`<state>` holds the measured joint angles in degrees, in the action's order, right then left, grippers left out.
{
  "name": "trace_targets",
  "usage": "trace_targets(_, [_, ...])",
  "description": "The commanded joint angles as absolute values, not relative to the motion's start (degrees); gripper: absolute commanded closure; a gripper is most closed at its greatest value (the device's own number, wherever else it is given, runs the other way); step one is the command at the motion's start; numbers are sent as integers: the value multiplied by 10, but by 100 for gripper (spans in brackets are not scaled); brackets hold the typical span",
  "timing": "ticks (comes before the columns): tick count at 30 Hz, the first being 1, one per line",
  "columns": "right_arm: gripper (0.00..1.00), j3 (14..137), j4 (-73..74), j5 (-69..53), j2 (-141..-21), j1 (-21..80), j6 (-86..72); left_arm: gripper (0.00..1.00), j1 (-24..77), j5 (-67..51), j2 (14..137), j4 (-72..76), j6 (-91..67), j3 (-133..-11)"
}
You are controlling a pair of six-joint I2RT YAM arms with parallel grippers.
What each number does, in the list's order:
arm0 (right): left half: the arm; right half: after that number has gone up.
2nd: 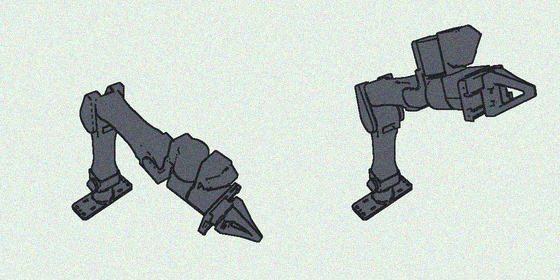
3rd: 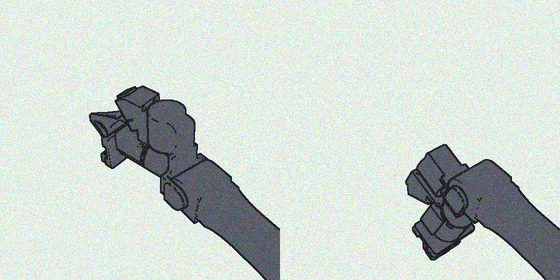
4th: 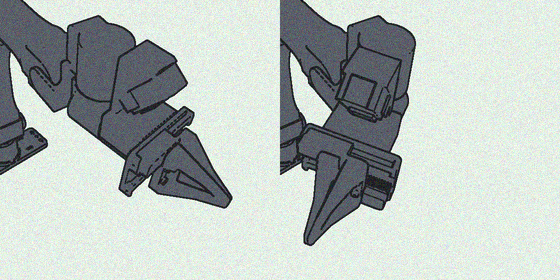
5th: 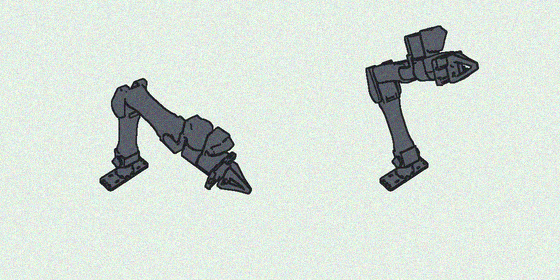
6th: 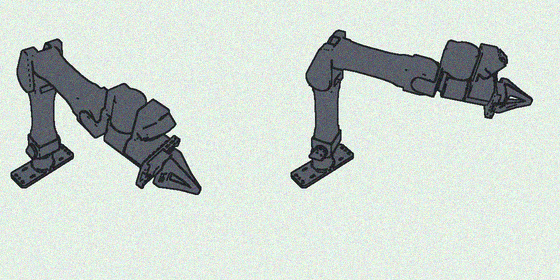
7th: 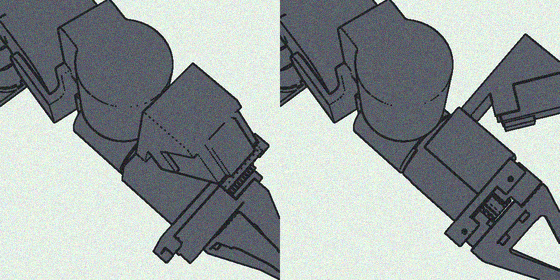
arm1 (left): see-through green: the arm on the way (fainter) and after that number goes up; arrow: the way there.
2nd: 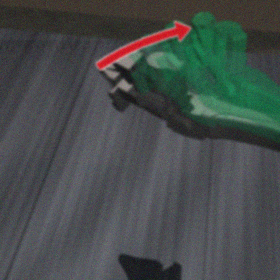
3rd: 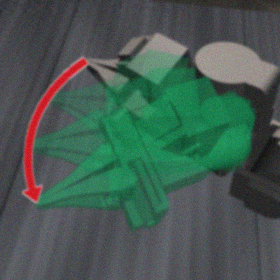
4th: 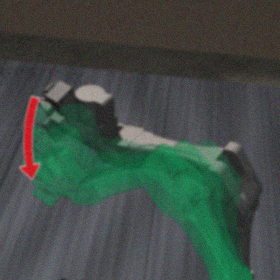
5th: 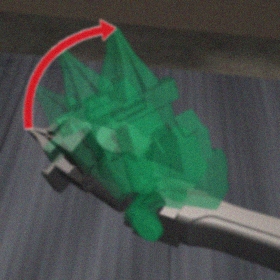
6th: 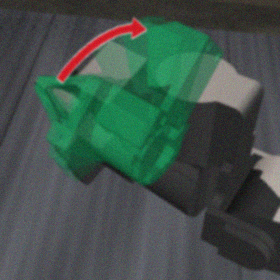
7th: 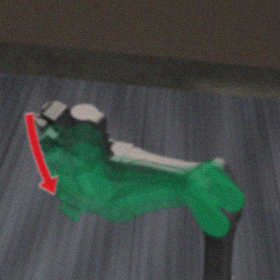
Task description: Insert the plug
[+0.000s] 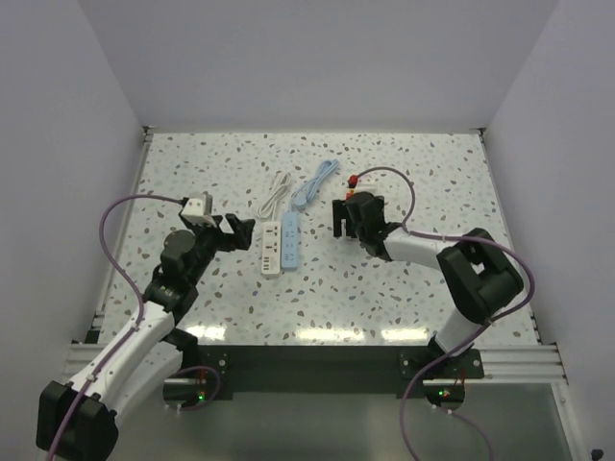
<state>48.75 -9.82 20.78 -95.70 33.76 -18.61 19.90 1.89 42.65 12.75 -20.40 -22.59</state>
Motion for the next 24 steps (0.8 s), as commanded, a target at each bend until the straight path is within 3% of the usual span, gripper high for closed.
trace_targets(1, [14,527,-88,241,-979,338,-192,0,205,4,428,169,-203,-219])
trace_targets(2, [28,533,-83,237,-984,338,-191,0,206,3,428,170,-201,-219])
trace_targets(4, [42,544,-67,222,-989,338,-185,0,208,3,428,170,-199,-218])
trace_targets(7, [53,552,-55,159,-966,338,-172,0,210,-18,419,179,-194,-213])
trace_targets(15, [54,605,-2,-127,-884,336,-96,0,211,-116,366,220,-178,-192])
trace_targets(24, [56,631,55,-485,-849,283,-6,0,211,-388,330,287,-147,-178])
